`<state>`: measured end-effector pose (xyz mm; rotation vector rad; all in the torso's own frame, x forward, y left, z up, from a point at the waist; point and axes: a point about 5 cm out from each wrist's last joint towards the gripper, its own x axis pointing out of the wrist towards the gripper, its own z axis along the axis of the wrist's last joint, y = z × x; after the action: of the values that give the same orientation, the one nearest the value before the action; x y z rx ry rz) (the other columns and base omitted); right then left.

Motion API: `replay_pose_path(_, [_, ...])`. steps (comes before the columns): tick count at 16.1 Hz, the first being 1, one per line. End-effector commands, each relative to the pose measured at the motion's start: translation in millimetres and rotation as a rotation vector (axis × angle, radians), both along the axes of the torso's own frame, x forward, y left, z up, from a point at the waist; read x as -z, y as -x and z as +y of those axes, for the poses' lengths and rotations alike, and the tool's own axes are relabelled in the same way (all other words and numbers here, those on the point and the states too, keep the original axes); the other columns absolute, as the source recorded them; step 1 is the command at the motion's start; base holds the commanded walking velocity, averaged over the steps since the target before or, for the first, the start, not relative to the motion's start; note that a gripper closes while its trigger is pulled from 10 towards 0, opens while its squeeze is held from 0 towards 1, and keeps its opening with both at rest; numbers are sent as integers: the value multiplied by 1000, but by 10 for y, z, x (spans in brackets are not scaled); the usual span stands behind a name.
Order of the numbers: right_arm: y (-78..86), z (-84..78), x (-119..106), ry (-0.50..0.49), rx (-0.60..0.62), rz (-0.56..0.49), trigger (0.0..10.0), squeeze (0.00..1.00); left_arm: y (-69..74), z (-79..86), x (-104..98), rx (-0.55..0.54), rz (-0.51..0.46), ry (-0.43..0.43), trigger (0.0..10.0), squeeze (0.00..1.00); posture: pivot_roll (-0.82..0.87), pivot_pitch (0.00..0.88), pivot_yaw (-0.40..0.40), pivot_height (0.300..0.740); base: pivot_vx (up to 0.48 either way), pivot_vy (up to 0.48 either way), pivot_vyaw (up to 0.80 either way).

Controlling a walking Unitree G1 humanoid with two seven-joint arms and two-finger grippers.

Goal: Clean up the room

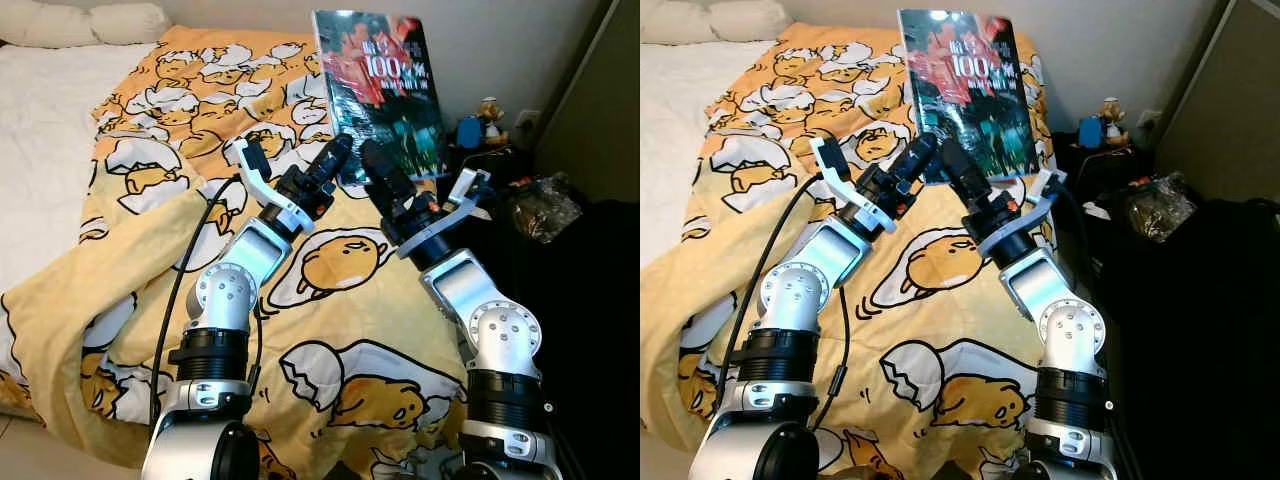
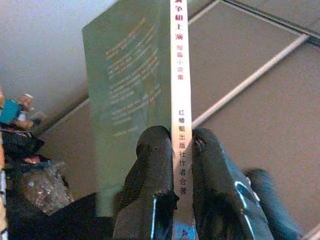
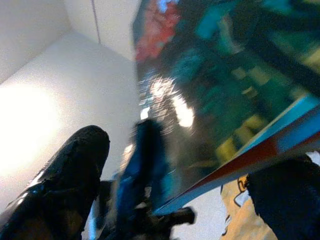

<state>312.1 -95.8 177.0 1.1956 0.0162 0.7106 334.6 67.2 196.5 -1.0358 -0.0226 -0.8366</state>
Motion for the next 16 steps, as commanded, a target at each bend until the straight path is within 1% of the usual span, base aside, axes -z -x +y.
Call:
replay_pose_path(1, [-45,-32,-57,-24,33,-4,10000,0,56,-55,-127,54,-70,24,0,0,-73,0,74,740,0,0,0])
replay_pose_path(3, [-100,-75,10,-14,88,58,10000,0,112,-73,-154,104,-98,39,0,0,-74,0,73,740,0,0,0])
replay_pose_path(4, [-130,-108,49,-6,123,84,10000,0,133,-72,-156,120,-106,35,0,0,-74,0,73,740,0,0,0])
replay_pose_path(5, [-146,-145,57,-20,146,93,10000,0,147,-64,-152,131,-112,26,0,0,-74,0,73,740,0,0,0])
replay_pose_path(7, [-157,-201,41,-26,168,89,10000,0,150,3,-124,123,-118,-6,0,0,-76,0,75,740,0,0,0])
replay_pose_path(11, [-166,-252,36,-36,184,85,10000,0,142,145,-103,90,-115,-24,0,0,-74,0,77,740,0,0,0])
replay_pose_path(13, [-151,-266,5,-48,174,60,10000,0,122,226,-102,69,-113,-33,0,0,-73,0,76,740,0,0,0])
replay_pose_path(16, [-109,-259,-29,-34,139,21,10000,0,97,321,-100,42,-113,-45,0,0,-74,0,75,740,0,0,0])
